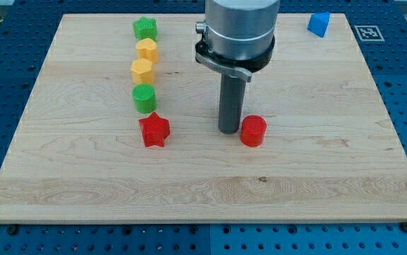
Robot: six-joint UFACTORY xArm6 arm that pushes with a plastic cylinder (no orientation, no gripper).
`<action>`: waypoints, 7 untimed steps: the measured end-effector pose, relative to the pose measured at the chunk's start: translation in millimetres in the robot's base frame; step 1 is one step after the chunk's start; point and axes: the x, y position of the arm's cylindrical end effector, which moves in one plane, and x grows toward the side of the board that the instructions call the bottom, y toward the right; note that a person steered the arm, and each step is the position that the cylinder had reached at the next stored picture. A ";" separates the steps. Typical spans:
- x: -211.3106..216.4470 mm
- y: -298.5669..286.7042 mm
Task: Place the blue cube vertical to the triangle
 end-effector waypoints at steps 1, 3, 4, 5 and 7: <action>-20.2 0.0; -74.8 -1.6; -102.7 -6.8; -134.6 -6.8; -165.9 28.1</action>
